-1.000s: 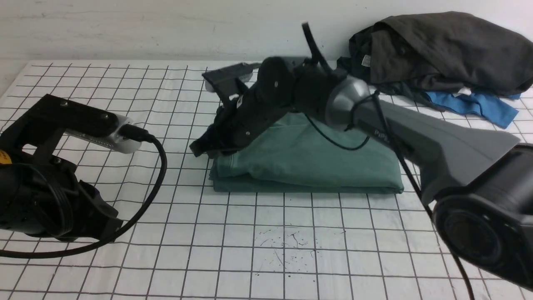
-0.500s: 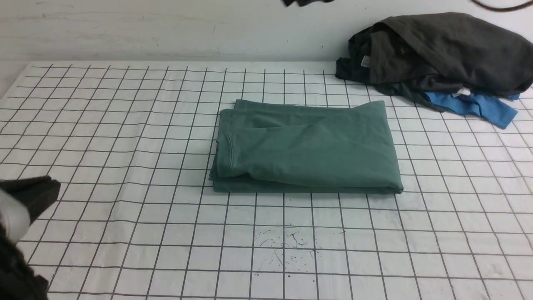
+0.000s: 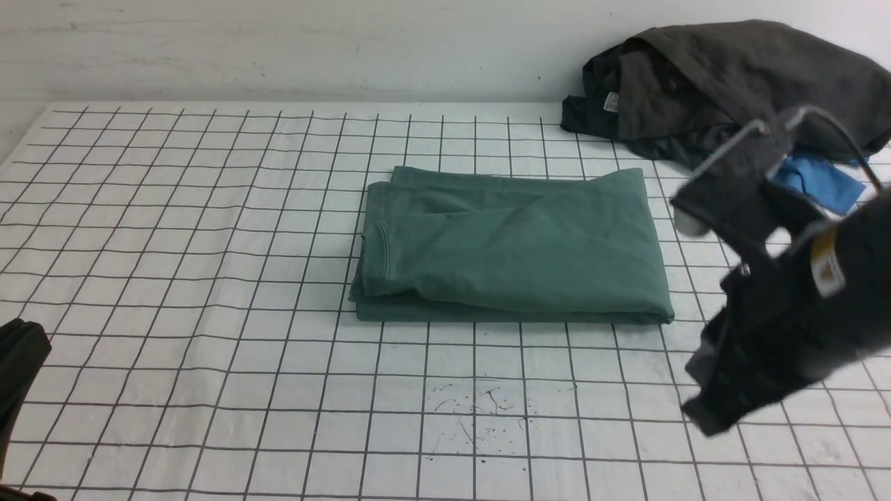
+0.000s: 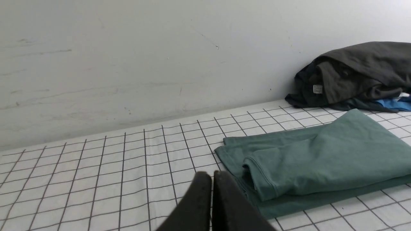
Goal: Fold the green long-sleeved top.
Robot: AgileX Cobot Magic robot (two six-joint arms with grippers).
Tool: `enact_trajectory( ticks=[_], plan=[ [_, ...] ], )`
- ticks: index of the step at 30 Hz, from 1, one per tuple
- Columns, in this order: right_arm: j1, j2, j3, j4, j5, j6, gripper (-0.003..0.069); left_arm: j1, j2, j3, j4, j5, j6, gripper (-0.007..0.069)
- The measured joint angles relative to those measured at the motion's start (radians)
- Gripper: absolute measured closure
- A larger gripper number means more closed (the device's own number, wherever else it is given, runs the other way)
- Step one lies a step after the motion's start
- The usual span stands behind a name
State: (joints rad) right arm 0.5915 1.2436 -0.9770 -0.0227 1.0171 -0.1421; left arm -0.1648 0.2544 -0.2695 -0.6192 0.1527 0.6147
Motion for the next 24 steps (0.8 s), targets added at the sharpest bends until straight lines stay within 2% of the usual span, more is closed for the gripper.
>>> enact_trajectory(
  ticks=[6, 14, 19, 24],
  plan=[
    [0.000, -0.286, 0.319, 0.023, -0.360, 0.075, 0.0672, 0.000, -0.001, 0.000, -0.001, 0.000, 0.000, 0.0631],
    [0.000, -0.619, 0.485, 0.107, -0.387, 0.083, 0.0672, 0.000, -0.001, 0.000, -0.004, 0.000, 0.000, 0.0631],
    [0.000, -0.726, 0.490, 0.148, -0.370, 0.084, 0.0672, 0.000, -0.001, 0.000, -0.006, 0.000, 0.000, 0.0631],
    [0.000, -0.794, 0.500, 0.136, -0.381, 0.084, 0.0672, 0.000, -0.001, 0.000, -0.006, 0.000, 0.000, 0.0631]
  ],
)
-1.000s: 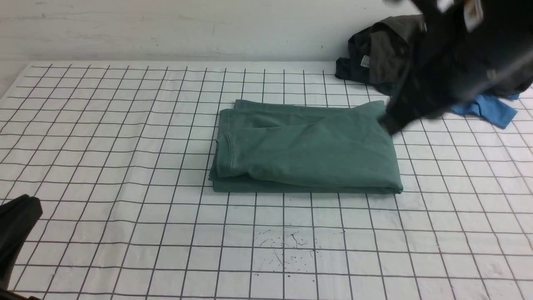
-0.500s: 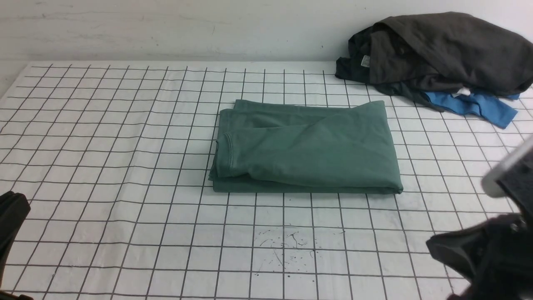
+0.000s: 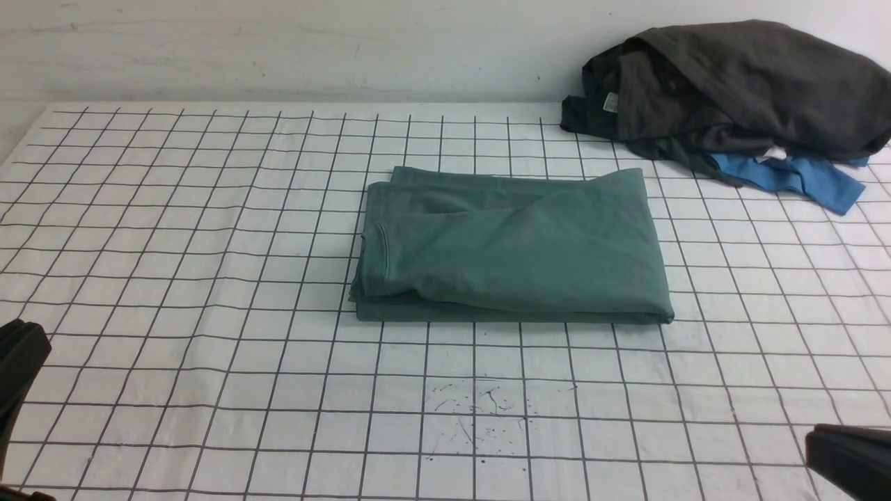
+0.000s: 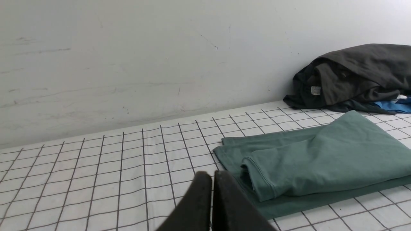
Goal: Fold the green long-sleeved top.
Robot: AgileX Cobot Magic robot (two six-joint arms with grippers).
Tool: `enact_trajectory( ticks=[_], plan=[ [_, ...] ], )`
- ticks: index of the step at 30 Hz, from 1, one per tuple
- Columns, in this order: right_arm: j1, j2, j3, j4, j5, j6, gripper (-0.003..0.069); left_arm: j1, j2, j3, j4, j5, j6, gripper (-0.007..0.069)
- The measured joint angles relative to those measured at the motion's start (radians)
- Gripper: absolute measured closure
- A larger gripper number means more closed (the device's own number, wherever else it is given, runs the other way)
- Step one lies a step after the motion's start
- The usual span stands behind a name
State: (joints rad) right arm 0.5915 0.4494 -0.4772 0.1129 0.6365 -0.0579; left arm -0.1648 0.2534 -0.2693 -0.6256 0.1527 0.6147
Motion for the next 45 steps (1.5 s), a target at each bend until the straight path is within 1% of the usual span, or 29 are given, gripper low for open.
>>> enact_trajectory(
  ticks=[6, 9, 13, 15, 18, 20, 21, 22, 24, 26, 32, 45],
  plan=[
    [0.000, -0.110, 0.109, -0.022, -0.094, 0.000, 0.0672, 0.000, 0.000, 0.000, 0.000, 0.000, 0.000, 0.0631],
    [0.000, -0.235, 0.242, -0.022, -0.145, 0.000, 0.0672, 0.000, 0.000, 0.000, 0.000, 0.000, 0.000, 0.0631],
    [-0.050, -0.403, 0.356, -0.075, -0.188, 0.000, 0.0672, 0.000, 0.000, 0.000, 0.000, 0.000, 0.000, 0.0631],
    [-0.144, -0.450, 0.404, -0.105, -0.212, 0.000, 0.0672, 0.000, 0.000, 0.000, 0.000, 0.000, 0.000, 0.0631],
    [-0.261, -0.459, 0.435, -0.113, -0.230, 0.008, 0.0672, 0.000, -0.002, 0.000, 0.000, 0.001, 0.001, 0.0631],
    [-0.383, -0.459, 0.459, -0.099, -0.240, 0.019, 0.0672, 0.000, -0.002, 0.001, 0.000, 0.000, 0.001, 0.0631],
    [-0.426, -0.459, 0.466, -0.094, -0.245, 0.020, 0.0672, 0.000, -0.002, 0.001, 0.000, 0.001, 0.001, 0.0631],
    [-0.495, -0.459, 0.486, -0.076, -0.253, 0.021, 0.0672, 0.000, -0.002, 0.001, 0.000, 0.001, 0.001, 0.0631],
    [-0.578, -0.459, 0.496, -0.049, -0.258, 0.022, 0.0673, 0.000, -0.002, 0.001, 0.000, 0.001, 0.001, 0.0631],
    [-0.641, -0.459, 0.497, -0.027, -0.262, 0.022, 0.0673, 0.000, -0.002, 0.001, 0.000, 0.001, 0.001, 0.0631],
    [-0.726, -0.459, 0.497, -0.018, -0.260, 0.022, 0.0673, 0.000, -0.002, 0.001, -0.001, 0.001, 0.001, 0.0631],
    [-0.735, -0.459, 0.497, -0.012, -0.260, 0.019, 0.0673, 0.000, -0.002, 0.001, -0.001, 0.001, 0.001, 0.0631]
  ],
)
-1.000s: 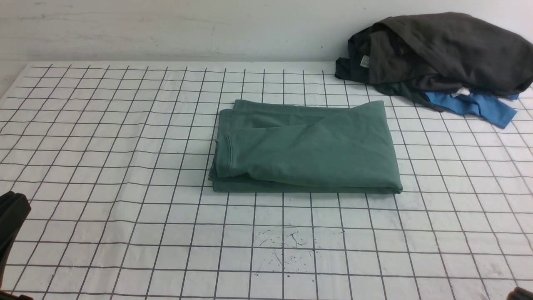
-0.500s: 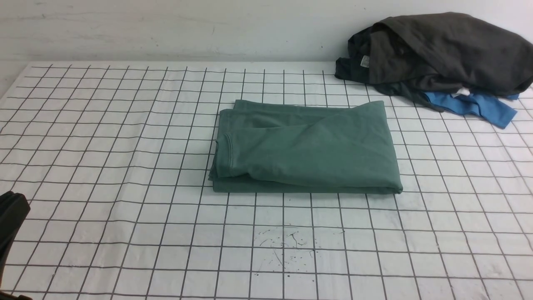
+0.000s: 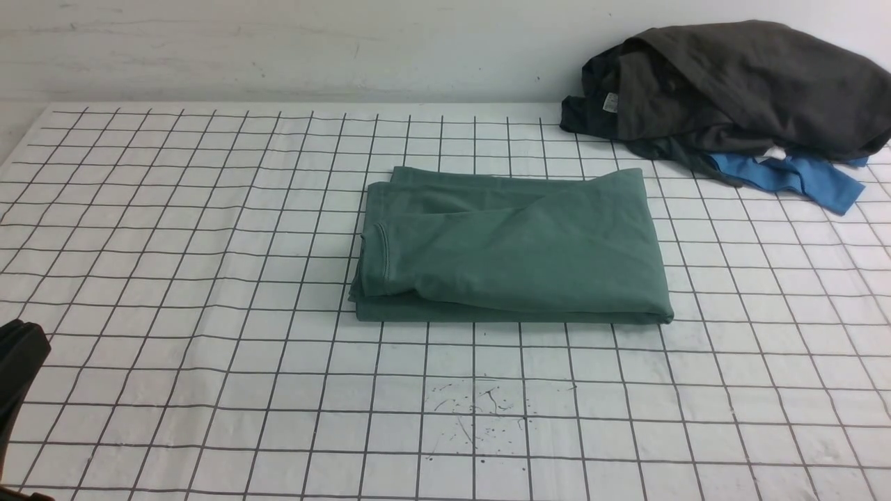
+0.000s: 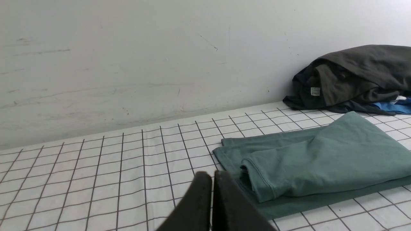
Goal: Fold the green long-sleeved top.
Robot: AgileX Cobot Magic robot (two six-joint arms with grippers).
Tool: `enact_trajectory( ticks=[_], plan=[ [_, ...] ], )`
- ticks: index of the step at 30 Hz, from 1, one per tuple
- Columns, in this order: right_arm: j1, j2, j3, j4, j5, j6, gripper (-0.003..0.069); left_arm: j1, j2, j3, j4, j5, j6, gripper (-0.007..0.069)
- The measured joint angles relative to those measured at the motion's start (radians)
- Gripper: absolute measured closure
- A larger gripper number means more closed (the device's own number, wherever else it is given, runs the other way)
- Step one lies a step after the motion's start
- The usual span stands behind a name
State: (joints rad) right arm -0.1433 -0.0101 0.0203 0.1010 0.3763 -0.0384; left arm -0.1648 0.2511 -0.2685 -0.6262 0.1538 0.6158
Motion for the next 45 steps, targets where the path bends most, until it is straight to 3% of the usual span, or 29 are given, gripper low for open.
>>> enact_trajectory(
  ticks=[8, 12, 16, 17, 18, 19, 21, 25, 45],
  plan=[
    [0.000, 0.000, 0.000, 0.003, 0.000, -0.001, 0.0673, 0.000, -0.112, 0.122, -0.003, -0.006, 0.000, 0.0631],
    [0.000, 0.000, 0.000, 0.004, 0.000, -0.001, 0.0673, 0.012, -0.216, 0.221, 0.090, -0.032, -0.029, 0.0631],
    [0.000, 0.000, 0.000, 0.005, 0.001, -0.001, 0.0673, 0.049, -0.259, 0.285, 0.231, -0.063, -0.202, 0.0631],
    [0.000, 0.000, 0.000, 0.005, 0.001, -0.001, 0.0673, 0.069, -0.261, 0.294, 0.311, -0.049, -0.319, 0.0631],
    [0.000, 0.000, 0.000, 0.005, 0.001, -0.001, 0.0673, 0.071, -0.262, 0.294, 0.323, -0.041, -0.345, 0.0631],
    [-0.001, 0.000, 0.000, 0.006, 0.001, -0.002, 0.0673, 0.094, -0.261, 0.294, 0.430, 0.001, -0.434, 0.0631],
    [-0.001, 0.000, 0.000, 0.006, 0.001, -0.002, 0.0673, 0.114, -0.261, 0.294, 0.539, 0.078, -0.512, 0.0631],
    [-0.001, 0.000, 0.000, 0.006, 0.001, -0.002, 0.0673, 0.129, -0.261, 0.296, 0.611, 0.201, -0.594, 0.0631],
    [-0.001, 0.000, 0.000, 0.005, 0.001, -0.002, 0.0673, 0.130, -0.261, 0.295, 0.610, 0.207, -0.580, 0.0631]
  ],
)
